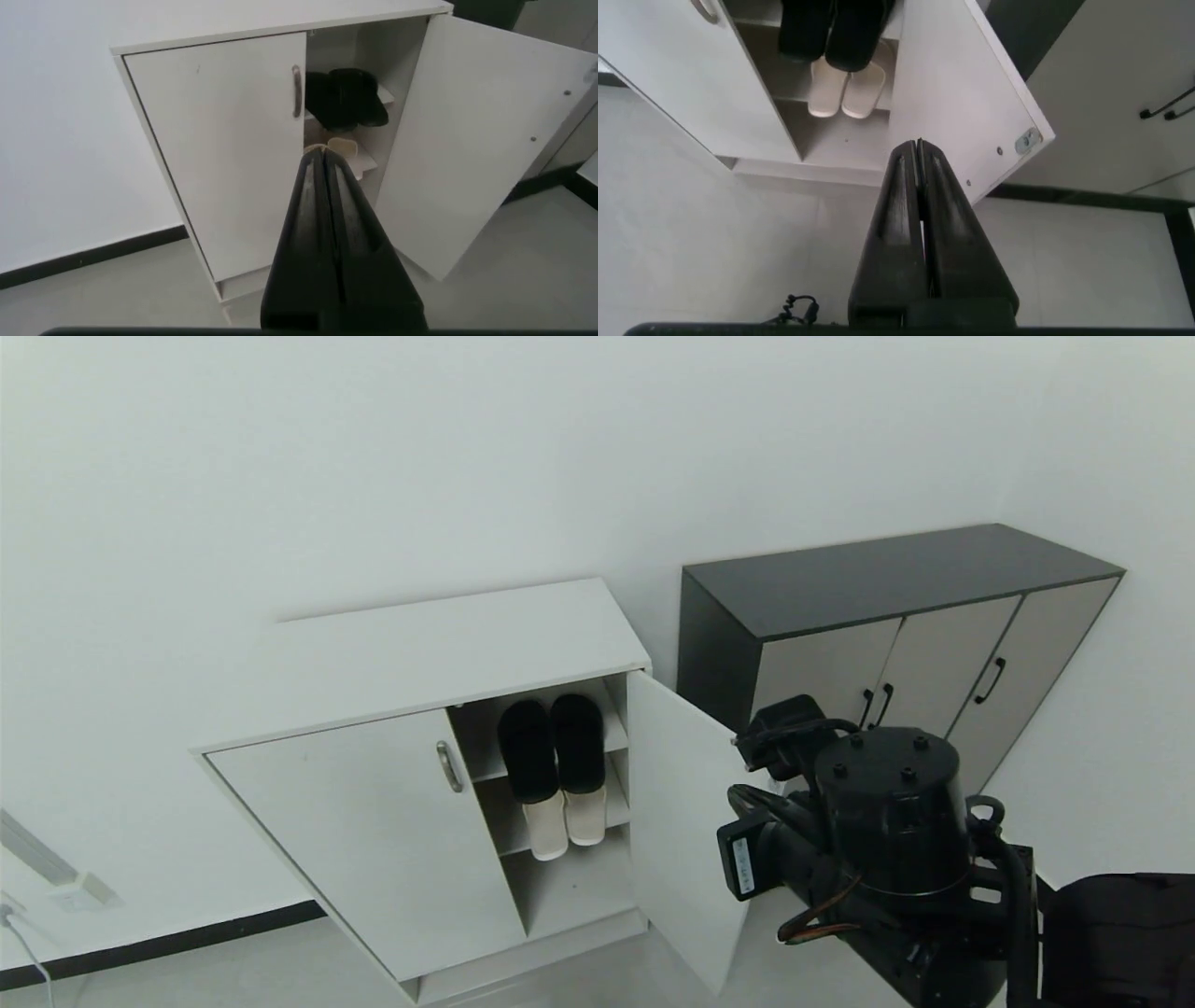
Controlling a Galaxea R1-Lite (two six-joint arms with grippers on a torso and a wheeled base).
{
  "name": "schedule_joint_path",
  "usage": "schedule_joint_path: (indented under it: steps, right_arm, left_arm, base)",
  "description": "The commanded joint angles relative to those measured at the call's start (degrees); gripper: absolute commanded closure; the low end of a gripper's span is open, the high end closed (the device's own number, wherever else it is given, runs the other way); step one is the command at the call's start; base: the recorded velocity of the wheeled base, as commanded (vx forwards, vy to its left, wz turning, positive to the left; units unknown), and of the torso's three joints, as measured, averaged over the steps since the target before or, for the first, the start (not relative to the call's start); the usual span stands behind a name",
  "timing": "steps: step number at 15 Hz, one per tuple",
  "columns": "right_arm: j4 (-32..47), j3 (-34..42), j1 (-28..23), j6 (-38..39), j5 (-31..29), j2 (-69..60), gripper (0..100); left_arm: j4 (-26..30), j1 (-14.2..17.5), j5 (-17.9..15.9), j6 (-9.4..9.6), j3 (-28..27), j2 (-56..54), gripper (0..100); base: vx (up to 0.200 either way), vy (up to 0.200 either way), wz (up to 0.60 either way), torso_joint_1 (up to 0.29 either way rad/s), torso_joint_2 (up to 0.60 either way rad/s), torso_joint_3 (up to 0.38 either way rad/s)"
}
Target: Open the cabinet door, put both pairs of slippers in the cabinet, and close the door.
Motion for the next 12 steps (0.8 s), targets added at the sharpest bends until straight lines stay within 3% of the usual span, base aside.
schedule_joint_path:
  steps: [1, 4, 7, 9, 12]
  right_arm:
    - [0.0, -0.1, 0.0, 0.0, 0.0, 0.4, 100]
    - [-1.5, -0.5, -0.8, -1.3, -0.3, 0.3, 100]
    - [-1.1, -6.9, -8.4, -1.4, 0.2, 3.2, 100]
    - [1.7, -13.7, -15.0, -1.4, 5.3, 6.7, 100]
    - [8.6, -23.3, -20.6, -1.1, 9.5, 11.4, 100]
  left_arm:
    - [0.0, 0.0, 0.0, -0.05, 0.0, 0.1, 100]
    - [0.0, 0.0, 0.0, -0.05, 0.0, 0.0, 100]
    - [0.0, 0.0, 0.0, -0.05, 0.0, 0.0, 100]
    - [0.0, 0.0, 0.0, -0.05, 0.0, 0.0, 100]
    - [0.0, 0.0, 0.1, -0.14, 0.0, 0.0, 100]
  base:
    - [-0.200, 0.000, 0.00, 0.017, 0.00, 0.002]
    - [-0.200, 0.000, 0.00, -0.006, 0.00, -0.004]
    - [0.000, 0.000, 0.00, 0.000, 0.00, 0.000]
    - [0.000, 0.000, 0.00, 0.000, 0.00, 0.000]
    - [0.000, 0.000, 0.00, 0.000, 0.00, 0.000]
